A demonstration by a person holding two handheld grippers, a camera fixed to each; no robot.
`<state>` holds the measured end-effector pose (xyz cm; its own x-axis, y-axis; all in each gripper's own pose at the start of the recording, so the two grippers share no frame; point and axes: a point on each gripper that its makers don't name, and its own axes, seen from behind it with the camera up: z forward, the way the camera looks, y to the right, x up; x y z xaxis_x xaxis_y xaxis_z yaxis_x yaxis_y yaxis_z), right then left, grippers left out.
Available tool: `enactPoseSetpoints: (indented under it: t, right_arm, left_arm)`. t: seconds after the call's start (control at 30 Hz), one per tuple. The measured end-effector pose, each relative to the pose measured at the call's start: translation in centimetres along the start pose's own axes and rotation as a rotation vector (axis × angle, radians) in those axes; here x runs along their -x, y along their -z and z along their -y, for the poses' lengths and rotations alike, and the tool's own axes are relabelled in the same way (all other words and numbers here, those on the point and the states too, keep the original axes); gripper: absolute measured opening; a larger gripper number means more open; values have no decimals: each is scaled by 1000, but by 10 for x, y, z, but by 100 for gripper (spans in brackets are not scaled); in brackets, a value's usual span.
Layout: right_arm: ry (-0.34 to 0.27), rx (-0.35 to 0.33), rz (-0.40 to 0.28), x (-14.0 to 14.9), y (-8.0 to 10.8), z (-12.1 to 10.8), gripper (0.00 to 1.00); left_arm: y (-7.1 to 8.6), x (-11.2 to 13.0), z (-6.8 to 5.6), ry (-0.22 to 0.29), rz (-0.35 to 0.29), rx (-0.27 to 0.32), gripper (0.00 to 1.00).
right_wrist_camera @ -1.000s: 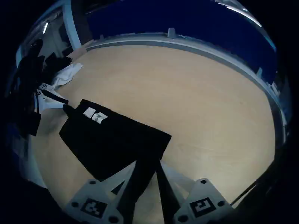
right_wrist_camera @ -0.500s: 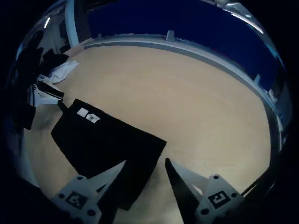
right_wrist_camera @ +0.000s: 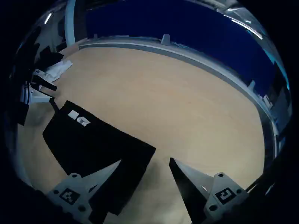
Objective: Fold towel
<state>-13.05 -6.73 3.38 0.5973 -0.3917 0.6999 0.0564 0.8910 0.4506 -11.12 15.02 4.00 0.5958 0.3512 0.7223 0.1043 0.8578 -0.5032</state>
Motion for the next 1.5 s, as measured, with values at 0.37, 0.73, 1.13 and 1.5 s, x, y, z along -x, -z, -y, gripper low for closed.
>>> enactPoseSetpoints:
  t: [0.37,0.73,1.13,1.5]
  right_arm:
    - [6,41,-34,-15,0,-12,100]
    - [-2,36,-53,-17,10,-10,100]
    - [-1,2,-40,9,35,7,100]
    - [-17,-43,-30,45,63,32,100]
  left_arm:
    - [3,-10,16,5,-23,-43,84]
    - [14,-4,18,27,-26,-53,90]
    - [45,27,8,80,-29,-73,90]
    - [76,81,-5,160,-11,-107,90]
